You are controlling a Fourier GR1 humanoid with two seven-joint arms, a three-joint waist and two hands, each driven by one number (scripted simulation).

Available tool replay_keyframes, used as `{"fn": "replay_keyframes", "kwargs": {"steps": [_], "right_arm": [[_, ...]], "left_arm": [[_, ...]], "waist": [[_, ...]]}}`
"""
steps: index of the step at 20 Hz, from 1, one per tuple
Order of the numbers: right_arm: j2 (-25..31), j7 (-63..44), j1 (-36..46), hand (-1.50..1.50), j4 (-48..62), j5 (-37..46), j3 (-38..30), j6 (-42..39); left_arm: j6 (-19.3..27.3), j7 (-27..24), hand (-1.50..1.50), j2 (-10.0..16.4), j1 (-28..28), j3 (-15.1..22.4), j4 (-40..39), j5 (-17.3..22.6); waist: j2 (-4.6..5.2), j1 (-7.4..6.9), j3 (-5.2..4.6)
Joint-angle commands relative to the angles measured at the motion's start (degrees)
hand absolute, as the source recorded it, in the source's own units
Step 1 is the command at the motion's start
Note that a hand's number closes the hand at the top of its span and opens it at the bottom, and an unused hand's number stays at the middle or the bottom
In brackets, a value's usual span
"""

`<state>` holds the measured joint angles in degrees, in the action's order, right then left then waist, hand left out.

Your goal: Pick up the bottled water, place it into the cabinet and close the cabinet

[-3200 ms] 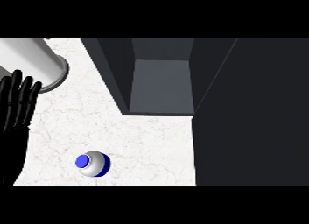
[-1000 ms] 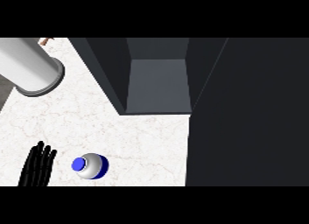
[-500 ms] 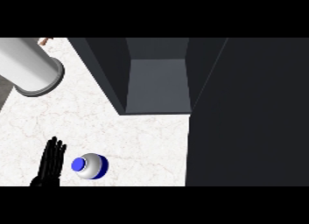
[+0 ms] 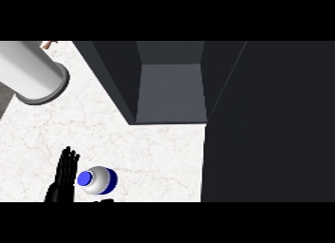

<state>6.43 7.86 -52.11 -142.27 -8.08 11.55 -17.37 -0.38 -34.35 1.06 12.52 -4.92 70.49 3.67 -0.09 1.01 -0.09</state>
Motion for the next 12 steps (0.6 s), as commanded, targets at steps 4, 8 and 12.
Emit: {"fn": "replay_keyframes", "kwargs": {"steps": [4, 8, 12], "right_arm": [[1.0, -1.2, -4.3, -1.50, -7.7, -2.9, -1.1, -1.0], [-0.4, 1.8, -3.2, -1.50, -3.5, 0.8, 0.9, -0.9], [-0.6, 0.0, -5.9, -1.50, -8.1, -1.2, 1.2, -0.1]], "left_arm": [[-7.6, -9.3, -1.50, -0.5, -4.5, 0.3, -15.6, 1.1], [-10.4, -11.1, -1.50, 1.4, -13.6, -2.6, -25.6, 3.0], [-7.9, -18.1, -1.50, -1.0, -12.2, 0.1, -29.2, 4.3]], "waist": [[0.02, 0.04, -0.01], [0.07, 0.14, -0.01], [0.12, 0.03, -0.05]]}}
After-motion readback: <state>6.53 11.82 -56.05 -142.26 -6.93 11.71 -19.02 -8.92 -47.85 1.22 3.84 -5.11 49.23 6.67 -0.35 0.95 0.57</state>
